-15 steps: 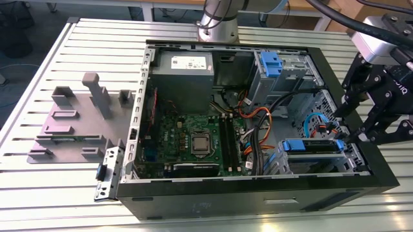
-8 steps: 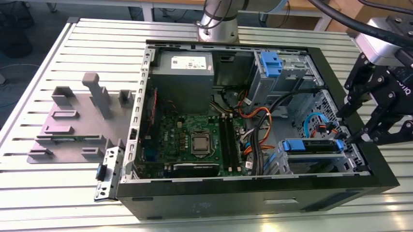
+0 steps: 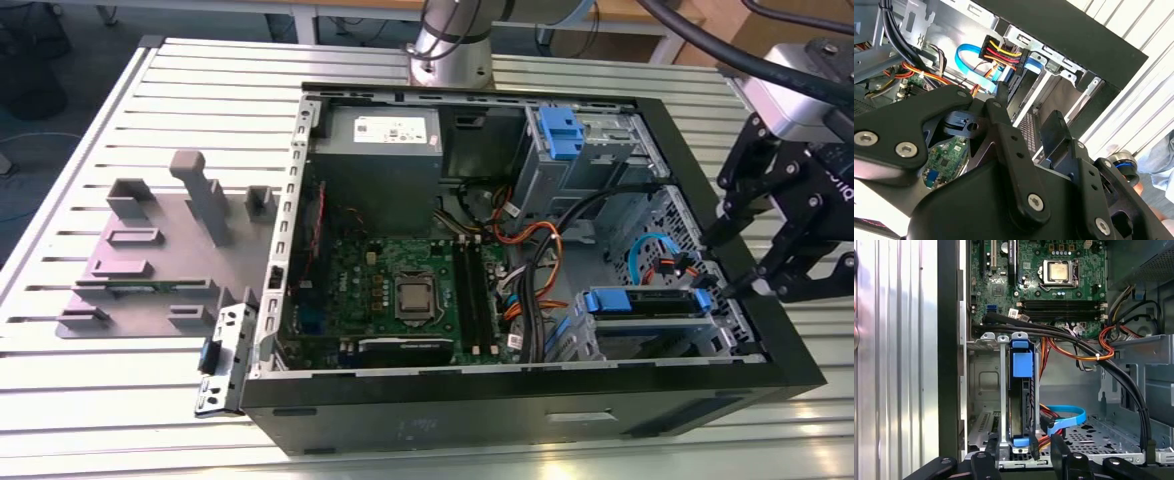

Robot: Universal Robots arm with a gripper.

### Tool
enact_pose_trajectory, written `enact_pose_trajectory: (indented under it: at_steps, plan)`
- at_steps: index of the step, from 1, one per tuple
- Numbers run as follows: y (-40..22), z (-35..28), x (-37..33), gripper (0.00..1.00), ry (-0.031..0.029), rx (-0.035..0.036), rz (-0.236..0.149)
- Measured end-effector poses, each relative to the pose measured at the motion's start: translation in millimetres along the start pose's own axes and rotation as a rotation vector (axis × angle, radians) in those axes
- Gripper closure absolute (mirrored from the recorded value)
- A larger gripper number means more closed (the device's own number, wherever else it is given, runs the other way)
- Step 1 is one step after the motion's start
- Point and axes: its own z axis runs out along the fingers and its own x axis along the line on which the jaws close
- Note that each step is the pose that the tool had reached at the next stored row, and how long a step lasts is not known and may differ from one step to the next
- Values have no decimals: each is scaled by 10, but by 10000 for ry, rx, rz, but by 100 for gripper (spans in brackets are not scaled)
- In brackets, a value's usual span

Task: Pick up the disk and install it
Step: 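Insert the first disk wire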

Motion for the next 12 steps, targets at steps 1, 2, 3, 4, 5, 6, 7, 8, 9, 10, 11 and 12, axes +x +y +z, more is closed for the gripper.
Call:
enact_pose_trajectory:
  at_steps: [1, 2, 3, 4, 5, 6, 7, 8, 9, 10, 11, 12]
  plan:
    - [-8, 4, 0, 47, 0, 0, 0]
    - [-15, 9, 0, 47, -1, 0, 1]
    - [-23, 14, 0, 47, -1, -1, 0]
    - [-31, 18, 0, 47, 0, 0, 1]
    - [-39, 24, 0, 47, -1, -1, 1]
    - [-45, 31, 0, 47, -1, -1, 1]
    - [-51, 38, 0, 47, -1, -1, 1]
    - [-55, 45, 1, 47, 0, -1, 1]
    - [-59, 53, 1, 47, -1, -1, 1]
    - [-61, 62, 1, 47, 0, -2, 1]
    - [-63, 71, 2, 47, 0, -2, 2]
    - [-64, 80, 2, 47, 0, -2, 1]
